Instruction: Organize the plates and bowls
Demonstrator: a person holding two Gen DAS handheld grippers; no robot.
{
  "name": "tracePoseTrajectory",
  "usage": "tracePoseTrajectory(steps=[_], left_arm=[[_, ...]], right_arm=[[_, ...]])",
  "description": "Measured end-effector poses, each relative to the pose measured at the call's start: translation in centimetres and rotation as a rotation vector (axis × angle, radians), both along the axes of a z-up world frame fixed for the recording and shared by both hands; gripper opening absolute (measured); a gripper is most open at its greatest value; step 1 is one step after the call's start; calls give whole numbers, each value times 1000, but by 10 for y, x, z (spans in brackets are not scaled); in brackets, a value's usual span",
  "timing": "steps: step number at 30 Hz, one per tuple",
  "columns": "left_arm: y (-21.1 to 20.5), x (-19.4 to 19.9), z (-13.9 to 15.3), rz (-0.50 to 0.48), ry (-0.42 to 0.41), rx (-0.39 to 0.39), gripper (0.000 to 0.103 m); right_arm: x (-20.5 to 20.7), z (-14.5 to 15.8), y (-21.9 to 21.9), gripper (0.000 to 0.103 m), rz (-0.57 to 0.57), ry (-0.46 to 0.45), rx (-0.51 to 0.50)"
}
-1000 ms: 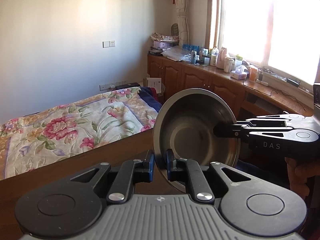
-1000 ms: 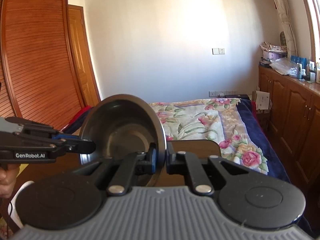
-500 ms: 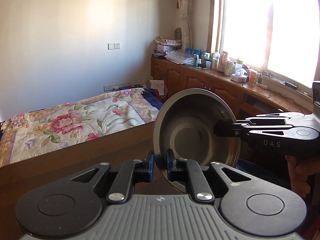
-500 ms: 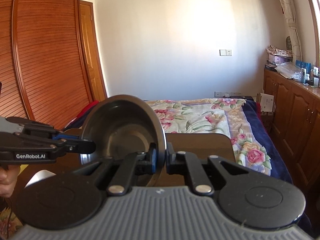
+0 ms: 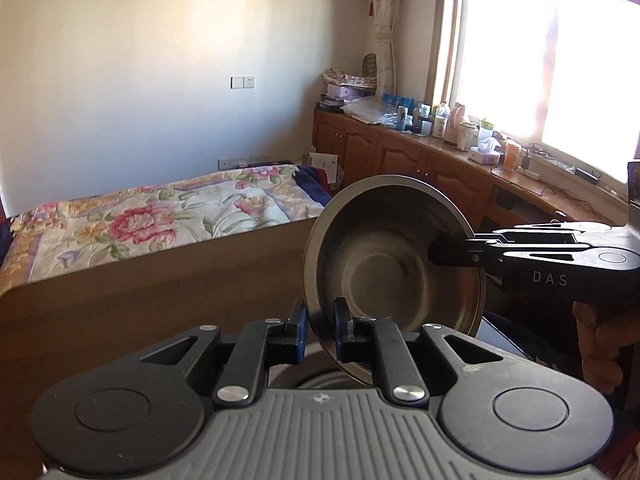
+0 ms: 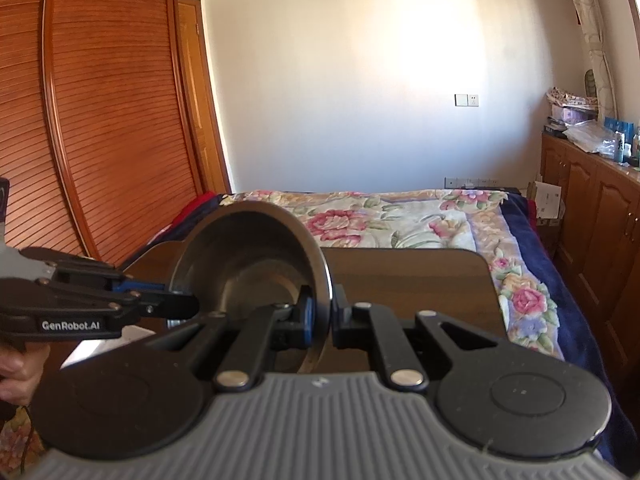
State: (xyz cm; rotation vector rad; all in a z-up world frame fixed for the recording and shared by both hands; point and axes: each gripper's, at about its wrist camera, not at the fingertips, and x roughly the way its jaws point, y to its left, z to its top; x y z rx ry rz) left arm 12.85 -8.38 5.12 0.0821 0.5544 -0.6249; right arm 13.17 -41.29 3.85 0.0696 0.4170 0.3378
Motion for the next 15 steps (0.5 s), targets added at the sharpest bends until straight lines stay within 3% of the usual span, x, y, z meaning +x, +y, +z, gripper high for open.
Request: tracePoseTrajectory(steps=[15], left_arm=[[19, -18, -35, 28, 34, 19, 15]], right_arm=[[-11, -31, 20, 11, 36, 48, 1]])
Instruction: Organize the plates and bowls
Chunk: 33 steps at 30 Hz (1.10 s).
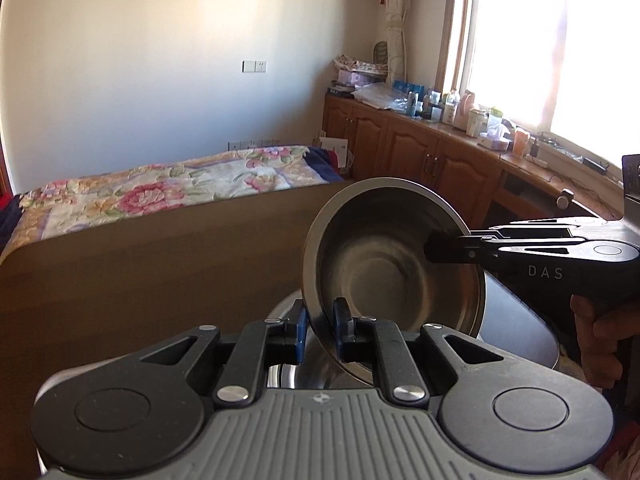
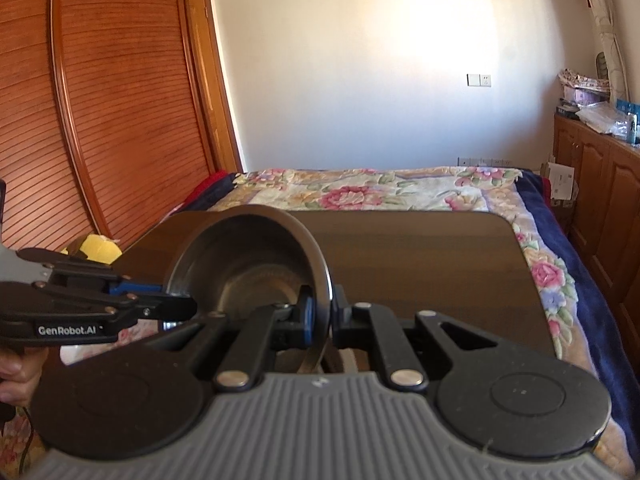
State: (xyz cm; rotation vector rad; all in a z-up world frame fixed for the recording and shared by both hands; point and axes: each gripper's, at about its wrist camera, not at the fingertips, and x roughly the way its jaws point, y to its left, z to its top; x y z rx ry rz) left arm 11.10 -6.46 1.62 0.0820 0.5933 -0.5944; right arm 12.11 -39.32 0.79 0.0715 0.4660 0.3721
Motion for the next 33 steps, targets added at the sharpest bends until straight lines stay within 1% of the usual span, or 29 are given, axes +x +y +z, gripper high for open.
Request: tracePoseTrajectory(steps=[6, 10, 22, 31, 33], left_arm=[[7, -1, -15, 9, 33, -9, 15], [10, -4, -19, 16, 32, -5, 15], [11, -9, -30, 29, 34, 22, 15], [2, -11, -35, 39, 18, 45, 15], [-3, -14, -38, 46, 9, 56, 15]], right_arm=[[-2, -13, 3, 11, 2, 23, 27], [-3, -15, 6, 11, 4, 28, 38], [-4, -25, 13, 11, 5, 40, 26], [-5, -31, 18, 11, -4, 21, -11], [-6, -33, 21, 12, -8, 3, -40]])
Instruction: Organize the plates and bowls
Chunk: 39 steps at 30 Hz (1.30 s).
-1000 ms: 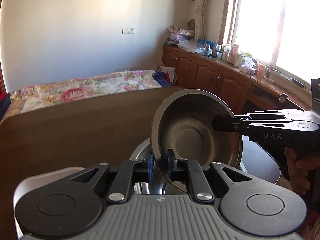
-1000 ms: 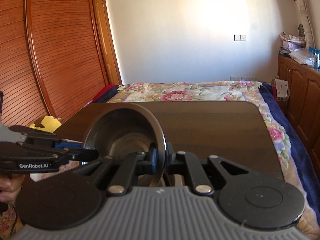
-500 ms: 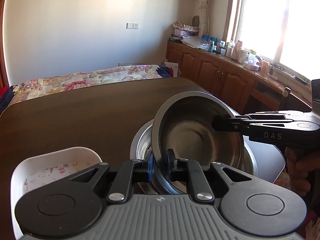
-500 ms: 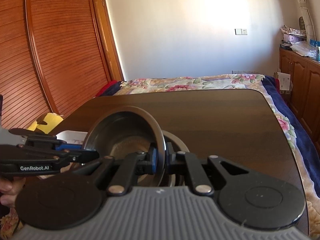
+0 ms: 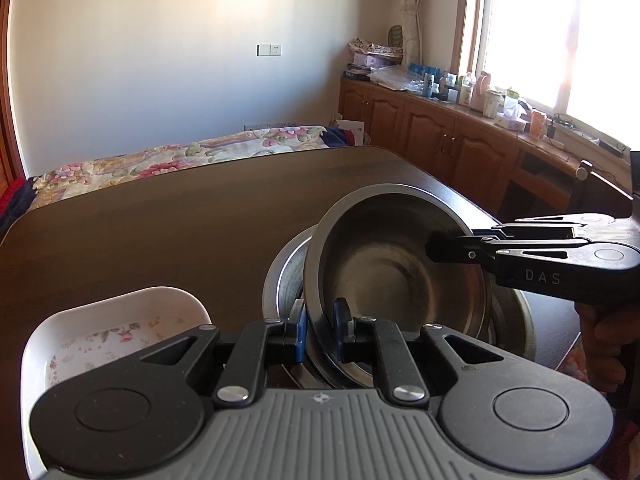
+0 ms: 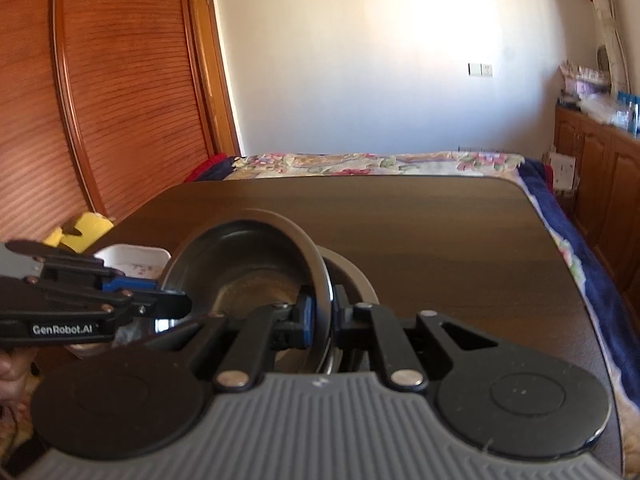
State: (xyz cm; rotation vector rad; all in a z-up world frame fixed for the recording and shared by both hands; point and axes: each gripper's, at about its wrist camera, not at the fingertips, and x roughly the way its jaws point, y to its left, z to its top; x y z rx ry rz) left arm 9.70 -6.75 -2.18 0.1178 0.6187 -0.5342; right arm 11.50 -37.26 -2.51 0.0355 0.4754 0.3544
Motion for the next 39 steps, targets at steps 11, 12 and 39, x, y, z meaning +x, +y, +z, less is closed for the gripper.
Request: tracePoseTrajectory(steps=[11, 12, 39], left_arm=[[3, -6, -9, 37, -50, -39, 15], [5, -6, -9, 39, -50, -51, 15], [25, -30, 3, 133, -163, -148, 40]], right_arm=[[-9, -7, 9, 15, -38, -81, -62], [-10, -8, 10, 15, -42, -89, -65], [-15, 1, 14, 30, -34, -274, -30]])
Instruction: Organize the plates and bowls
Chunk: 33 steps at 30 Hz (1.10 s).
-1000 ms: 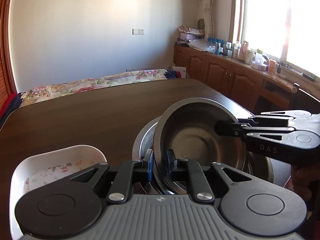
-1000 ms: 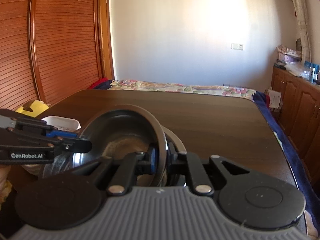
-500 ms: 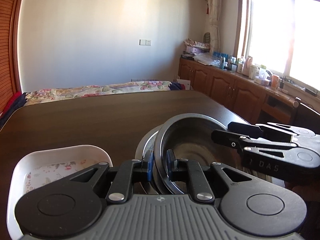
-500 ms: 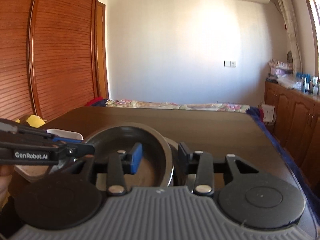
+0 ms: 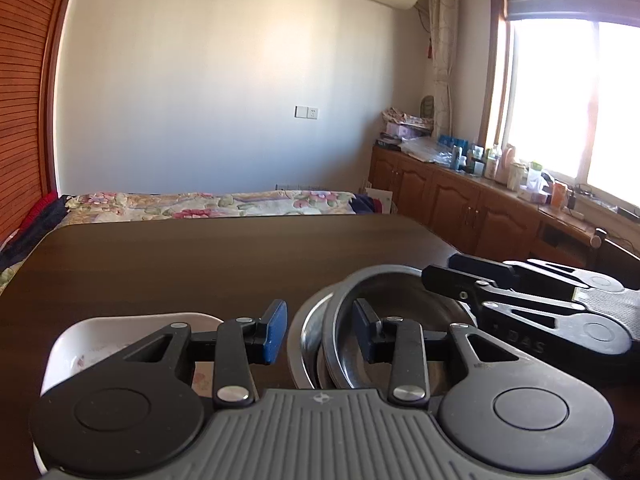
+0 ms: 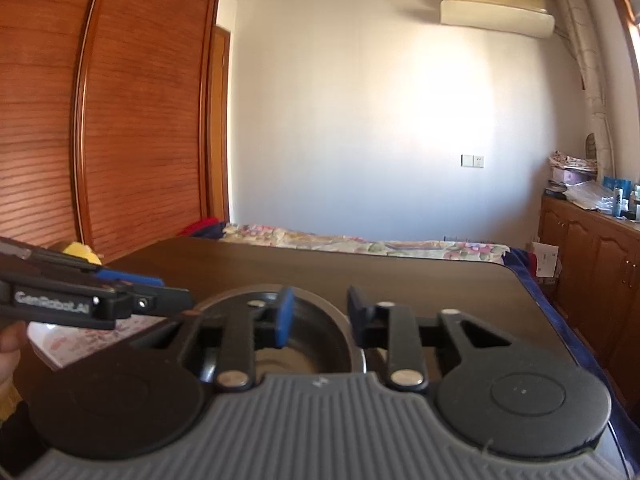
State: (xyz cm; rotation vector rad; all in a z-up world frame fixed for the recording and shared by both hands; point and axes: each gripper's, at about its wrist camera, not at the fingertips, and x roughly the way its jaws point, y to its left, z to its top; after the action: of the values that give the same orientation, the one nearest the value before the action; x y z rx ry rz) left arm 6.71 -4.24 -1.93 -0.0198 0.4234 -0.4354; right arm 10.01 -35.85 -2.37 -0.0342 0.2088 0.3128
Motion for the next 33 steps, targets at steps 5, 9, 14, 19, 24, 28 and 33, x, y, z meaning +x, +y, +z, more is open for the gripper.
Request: tracePoseTrajectory(steps=[5, 9, 14, 19, 24, 28, 33], left_arm=[[-1, 0, -6, 17, -2, 12, 50], [-2, 0, -10, 26, -4, 10, 59], [-4, -2, -17, 26, 8, 7, 59], [-7, -5, -24, 20, 17, 3, 59], [-9, -4, -27, 7, 23, 1, 56], [-10, -4, -31, 6, 29, 3, 55], [-10, -4, -34, 11, 38, -1, 49]], right_arm=[[6, -6, 3, 30, 10, 64, 7], [-6, -7, 3, 48, -14, 36, -2], [-14, -13, -1, 64, -68, 23, -3], [-10, -23, -11, 72, -100, 72, 52], [-9, -32, -12, 72, -87, 119, 102], [-11, -37, -11, 72, -75, 130, 122], [-12, -40, -12, 70, -62, 136, 135]])
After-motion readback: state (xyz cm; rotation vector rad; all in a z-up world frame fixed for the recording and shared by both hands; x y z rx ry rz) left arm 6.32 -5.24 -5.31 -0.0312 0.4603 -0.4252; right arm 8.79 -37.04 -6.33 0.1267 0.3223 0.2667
